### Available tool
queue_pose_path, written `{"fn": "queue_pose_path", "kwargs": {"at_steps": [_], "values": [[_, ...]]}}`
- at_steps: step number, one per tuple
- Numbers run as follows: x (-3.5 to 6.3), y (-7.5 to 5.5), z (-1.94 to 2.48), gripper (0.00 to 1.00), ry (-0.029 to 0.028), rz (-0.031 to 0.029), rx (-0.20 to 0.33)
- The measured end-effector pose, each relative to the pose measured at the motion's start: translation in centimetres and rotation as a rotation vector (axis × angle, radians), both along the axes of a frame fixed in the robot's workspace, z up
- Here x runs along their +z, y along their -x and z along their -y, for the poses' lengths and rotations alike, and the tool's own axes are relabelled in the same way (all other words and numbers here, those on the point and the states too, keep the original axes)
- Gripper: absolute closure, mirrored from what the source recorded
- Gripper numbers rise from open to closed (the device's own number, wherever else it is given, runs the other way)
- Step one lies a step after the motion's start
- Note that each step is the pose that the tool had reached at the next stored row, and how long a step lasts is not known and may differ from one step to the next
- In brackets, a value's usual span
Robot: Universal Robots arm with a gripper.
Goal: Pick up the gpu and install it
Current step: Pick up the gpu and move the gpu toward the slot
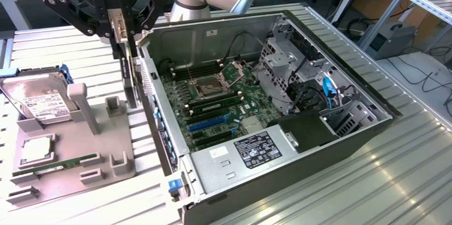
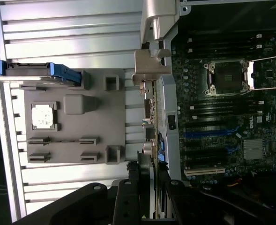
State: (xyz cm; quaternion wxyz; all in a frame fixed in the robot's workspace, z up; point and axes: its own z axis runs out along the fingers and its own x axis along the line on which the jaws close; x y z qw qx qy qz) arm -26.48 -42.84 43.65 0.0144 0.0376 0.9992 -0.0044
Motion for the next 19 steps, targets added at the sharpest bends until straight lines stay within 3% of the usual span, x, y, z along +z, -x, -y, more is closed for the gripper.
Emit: {"fn": "queue_pose_path", "kwargs": {"at_steps": [19], "values": [[-0.33, -2.3, 0.0, 0.73, 0.0031, 0.0, 0.0]]}}
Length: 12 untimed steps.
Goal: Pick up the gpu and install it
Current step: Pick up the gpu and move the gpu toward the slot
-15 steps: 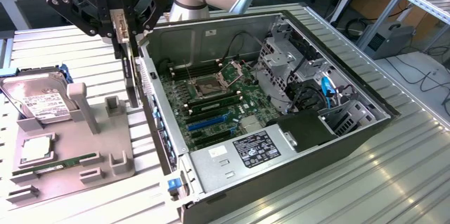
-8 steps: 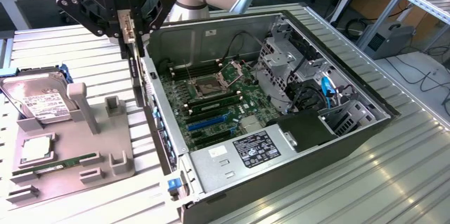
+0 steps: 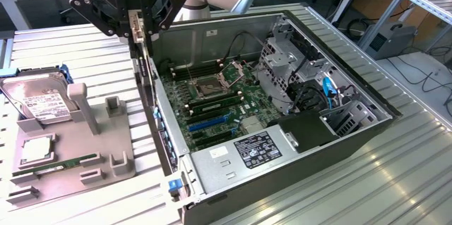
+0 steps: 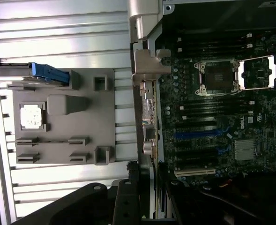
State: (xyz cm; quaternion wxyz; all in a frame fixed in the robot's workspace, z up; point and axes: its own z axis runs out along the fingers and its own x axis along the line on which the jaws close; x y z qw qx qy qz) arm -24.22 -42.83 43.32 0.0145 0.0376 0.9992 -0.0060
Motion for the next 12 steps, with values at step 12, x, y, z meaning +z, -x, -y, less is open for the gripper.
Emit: {"fn": "queue_pose_path", "kwargs": {"at_steps": [12], "values": [[-0.26, -1.6, 0.0, 0.73, 0.002, -0.0001, 0.0]]}}
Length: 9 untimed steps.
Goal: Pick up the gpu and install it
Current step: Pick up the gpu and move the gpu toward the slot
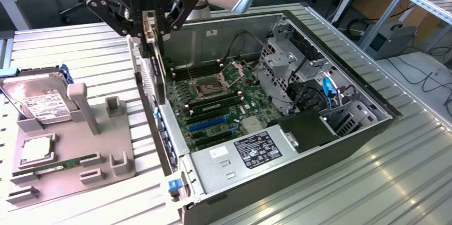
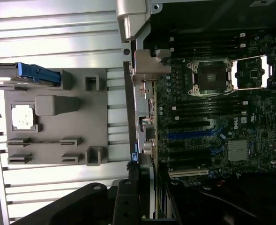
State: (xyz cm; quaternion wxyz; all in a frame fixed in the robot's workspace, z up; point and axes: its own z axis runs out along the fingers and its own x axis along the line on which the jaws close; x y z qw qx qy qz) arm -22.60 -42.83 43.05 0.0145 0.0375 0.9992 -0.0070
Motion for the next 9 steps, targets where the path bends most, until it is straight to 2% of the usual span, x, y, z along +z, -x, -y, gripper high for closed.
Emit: {"fn": "queue_pose_path", "kwargs": {"at_steps": [9], "values": [[-0.19, -1.1, 0.0, 0.73, 0.0011, 0.0001, 0.0]]}}
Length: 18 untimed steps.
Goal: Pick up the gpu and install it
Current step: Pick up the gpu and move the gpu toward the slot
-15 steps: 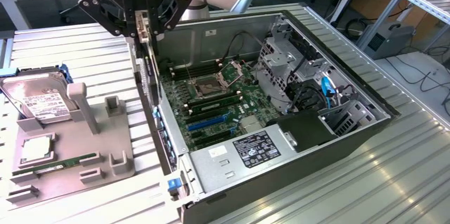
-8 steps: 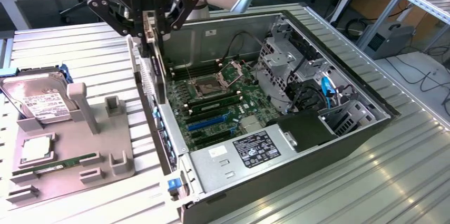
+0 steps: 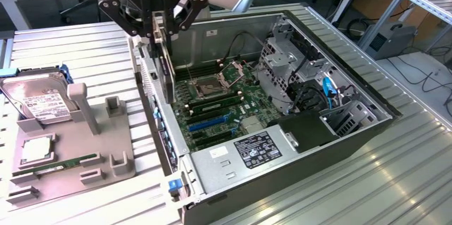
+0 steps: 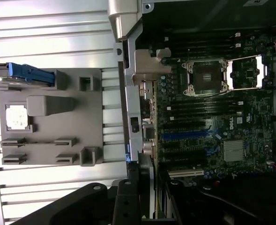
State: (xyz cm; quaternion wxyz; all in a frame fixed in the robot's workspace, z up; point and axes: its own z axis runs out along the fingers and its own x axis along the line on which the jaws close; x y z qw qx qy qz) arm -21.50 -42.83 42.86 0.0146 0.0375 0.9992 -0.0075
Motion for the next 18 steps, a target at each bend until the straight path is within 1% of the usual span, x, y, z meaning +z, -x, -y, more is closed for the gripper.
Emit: {"fn": "queue_pose_path", "kwargs": {"at_steps": [15, 16, 18], "values": [[-0.6, -1.9, 0.0, 0.73, 0.0035, -0.0001, 0.0], [-0.67, -2.1, 0.0, 0.73, 0.0036, 0.0, 0.0], [-1.05, -3.1, 0.0, 0.73, 0.0046, 0.0001, 0.0]]}}
